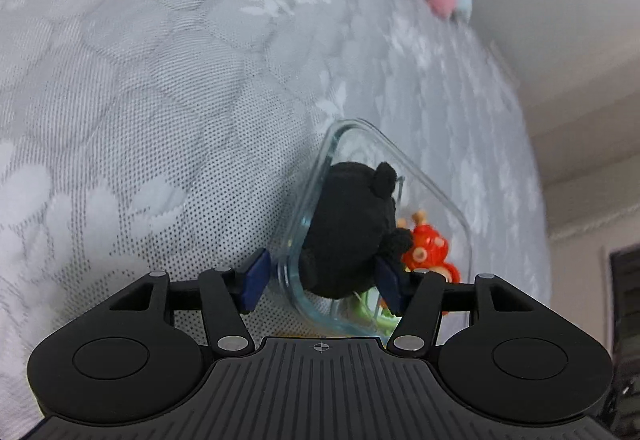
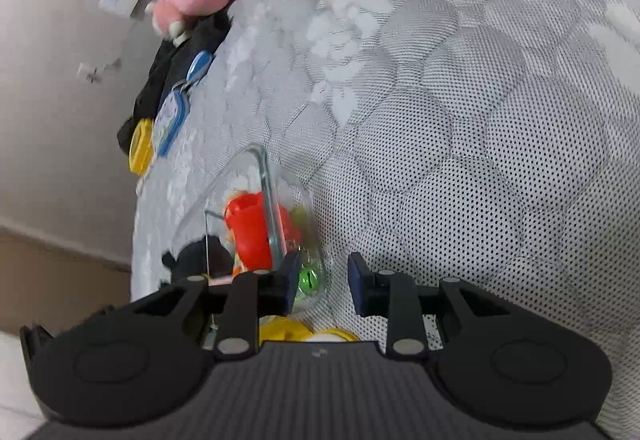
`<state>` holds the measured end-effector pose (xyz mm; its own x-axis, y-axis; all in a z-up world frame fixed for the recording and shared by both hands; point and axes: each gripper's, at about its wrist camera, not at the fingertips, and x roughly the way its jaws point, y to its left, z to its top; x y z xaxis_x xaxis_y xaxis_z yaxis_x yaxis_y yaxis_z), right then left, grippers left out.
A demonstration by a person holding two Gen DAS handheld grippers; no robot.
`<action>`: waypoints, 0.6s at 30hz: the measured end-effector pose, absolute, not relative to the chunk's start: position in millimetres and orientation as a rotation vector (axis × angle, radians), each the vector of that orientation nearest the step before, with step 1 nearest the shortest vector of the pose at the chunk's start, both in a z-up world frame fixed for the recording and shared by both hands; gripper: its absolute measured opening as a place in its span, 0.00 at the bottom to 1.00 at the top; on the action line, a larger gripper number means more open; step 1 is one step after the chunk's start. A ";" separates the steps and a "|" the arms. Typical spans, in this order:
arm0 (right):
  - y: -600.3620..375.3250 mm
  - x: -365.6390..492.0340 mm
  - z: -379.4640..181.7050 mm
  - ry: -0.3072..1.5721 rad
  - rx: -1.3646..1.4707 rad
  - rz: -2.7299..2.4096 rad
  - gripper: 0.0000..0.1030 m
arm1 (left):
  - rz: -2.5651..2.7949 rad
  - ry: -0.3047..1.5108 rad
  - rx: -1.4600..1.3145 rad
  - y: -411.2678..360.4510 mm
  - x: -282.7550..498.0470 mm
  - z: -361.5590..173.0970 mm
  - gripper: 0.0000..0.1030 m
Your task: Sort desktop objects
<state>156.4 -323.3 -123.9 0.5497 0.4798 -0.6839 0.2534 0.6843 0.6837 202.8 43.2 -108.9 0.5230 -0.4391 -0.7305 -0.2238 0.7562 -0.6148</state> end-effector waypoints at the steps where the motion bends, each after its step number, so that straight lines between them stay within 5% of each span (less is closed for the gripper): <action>1: -321.5 156.0 -126.6 1.023 0.846 0.161 0.30 | -0.159 1.019 -0.745 45.3 201.0 -111.8 0.61; 6: -324.4 144.9 -120.5 0.945 0.901 0.138 0.28 | -0.226 1.019 -0.782 53.3 208.7 -120.1 0.64; 11: -318.4 148.8 -118.9 0.920 0.959 0.204 0.46 | -0.272 1.042 -0.801 59.5 214.0 -124.3 0.64; 18: -292.4 171.3 -130.9 1.010 0.819 0.155 0.37 | -0.279 1.038 -0.773 57.9 211.2 -124.1 0.60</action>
<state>171.3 -292.4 -130.9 0.5485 0.4719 -0.6903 0.2434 0.6997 0.6717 211.2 57.9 -124.1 0.5017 -0.5504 -0.6674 -0.1417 0.7088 -0.6911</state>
